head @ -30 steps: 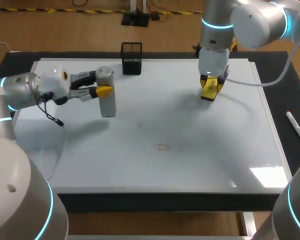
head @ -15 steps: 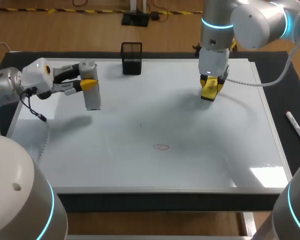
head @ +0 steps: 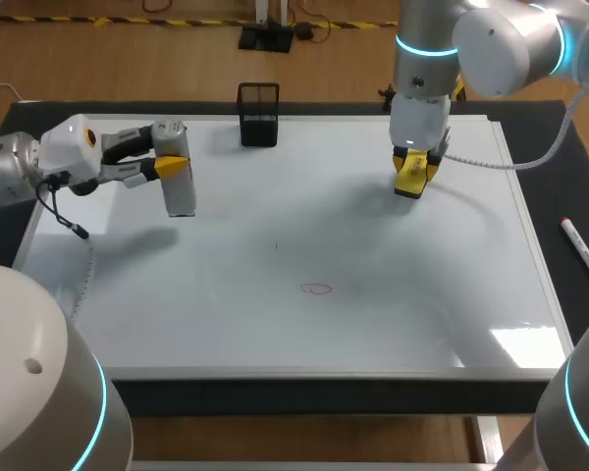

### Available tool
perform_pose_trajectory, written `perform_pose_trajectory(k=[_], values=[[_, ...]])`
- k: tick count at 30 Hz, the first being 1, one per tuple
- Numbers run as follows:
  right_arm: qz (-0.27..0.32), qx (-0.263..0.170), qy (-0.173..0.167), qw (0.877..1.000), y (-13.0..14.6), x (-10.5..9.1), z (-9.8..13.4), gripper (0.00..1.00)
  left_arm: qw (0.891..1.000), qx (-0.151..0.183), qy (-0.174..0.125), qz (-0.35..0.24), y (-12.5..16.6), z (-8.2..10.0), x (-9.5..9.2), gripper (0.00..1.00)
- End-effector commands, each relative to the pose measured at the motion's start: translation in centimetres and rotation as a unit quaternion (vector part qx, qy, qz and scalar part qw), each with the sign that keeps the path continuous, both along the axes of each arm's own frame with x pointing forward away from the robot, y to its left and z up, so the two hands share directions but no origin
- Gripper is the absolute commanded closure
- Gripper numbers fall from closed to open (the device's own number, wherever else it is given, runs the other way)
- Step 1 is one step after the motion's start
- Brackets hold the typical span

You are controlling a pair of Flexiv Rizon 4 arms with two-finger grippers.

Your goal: Pick up the inspection probe, press it on each red-marked spot on the whiteboard one by one, put down the probe, pick up the eraser, and wipe off all the red marks.

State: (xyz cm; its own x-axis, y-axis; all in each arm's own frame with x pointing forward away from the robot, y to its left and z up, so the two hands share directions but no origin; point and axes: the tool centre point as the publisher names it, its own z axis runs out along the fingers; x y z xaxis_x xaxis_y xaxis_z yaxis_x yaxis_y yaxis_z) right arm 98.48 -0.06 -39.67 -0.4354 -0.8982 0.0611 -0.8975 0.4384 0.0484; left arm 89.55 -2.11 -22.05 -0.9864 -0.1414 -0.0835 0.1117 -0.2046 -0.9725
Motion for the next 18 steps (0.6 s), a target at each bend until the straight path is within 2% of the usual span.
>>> perform_pose_trajectory(k=[1,10,18], values=[[0.015,0.001,0.0,1.0,0.5,-0.3,0.1,1.0,1.0,0.001,0.0,0.0,0.0,0.2,0.0,1.0],[0.064,0.004,-0.017,0.998,4.0,-3.6,0.6,1.0,1.0,0.001,0.0,0.0,0.0,0.2,0.0,1.0],[0.096,0.015,-0.029,0.995,8.2,-8.0,0.9,1.0,1.0,0.001,0.0,0.0,0.0,0.2,0.0,1.0]])
